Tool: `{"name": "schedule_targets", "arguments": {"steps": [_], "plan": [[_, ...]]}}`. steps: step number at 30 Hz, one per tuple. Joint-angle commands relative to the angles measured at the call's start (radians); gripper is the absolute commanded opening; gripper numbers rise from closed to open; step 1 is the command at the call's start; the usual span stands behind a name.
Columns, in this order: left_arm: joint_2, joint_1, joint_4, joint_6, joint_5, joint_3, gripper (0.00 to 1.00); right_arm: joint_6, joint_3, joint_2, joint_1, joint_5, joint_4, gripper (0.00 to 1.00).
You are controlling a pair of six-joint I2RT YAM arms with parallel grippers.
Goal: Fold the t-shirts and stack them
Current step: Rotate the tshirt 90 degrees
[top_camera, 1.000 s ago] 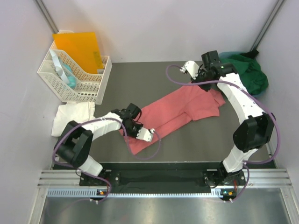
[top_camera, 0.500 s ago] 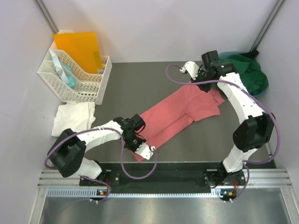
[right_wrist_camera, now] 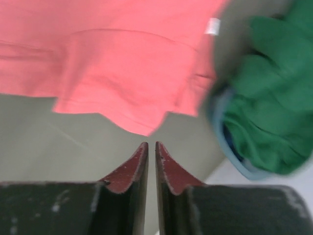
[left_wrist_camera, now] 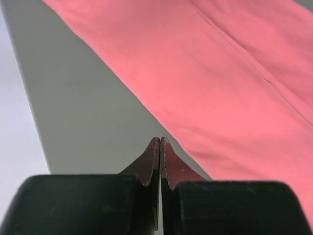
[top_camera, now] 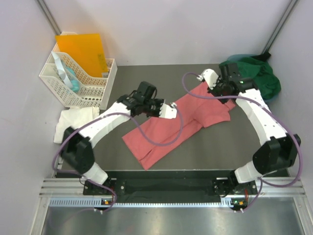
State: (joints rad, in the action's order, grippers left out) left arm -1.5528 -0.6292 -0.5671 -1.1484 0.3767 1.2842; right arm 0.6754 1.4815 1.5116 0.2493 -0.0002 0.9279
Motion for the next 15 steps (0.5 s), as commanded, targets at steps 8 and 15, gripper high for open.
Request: {"name": "schedule_targets", "arguments": {"steps": [8, 15], "plan": [[-0.734, 0.020, -0.185, 0.109, 0.129, 0.773, 0.00, -0.013, 0.019, -0.149, -0.123, 0.239, -0.212, 0.21], [-0.823, 0.017, -0.053, 0.076, 0.186, 0.805, 0.00, -0.023, 0.034, -0.151, -0.136, 0.264, -0.199, 0.19]]}}
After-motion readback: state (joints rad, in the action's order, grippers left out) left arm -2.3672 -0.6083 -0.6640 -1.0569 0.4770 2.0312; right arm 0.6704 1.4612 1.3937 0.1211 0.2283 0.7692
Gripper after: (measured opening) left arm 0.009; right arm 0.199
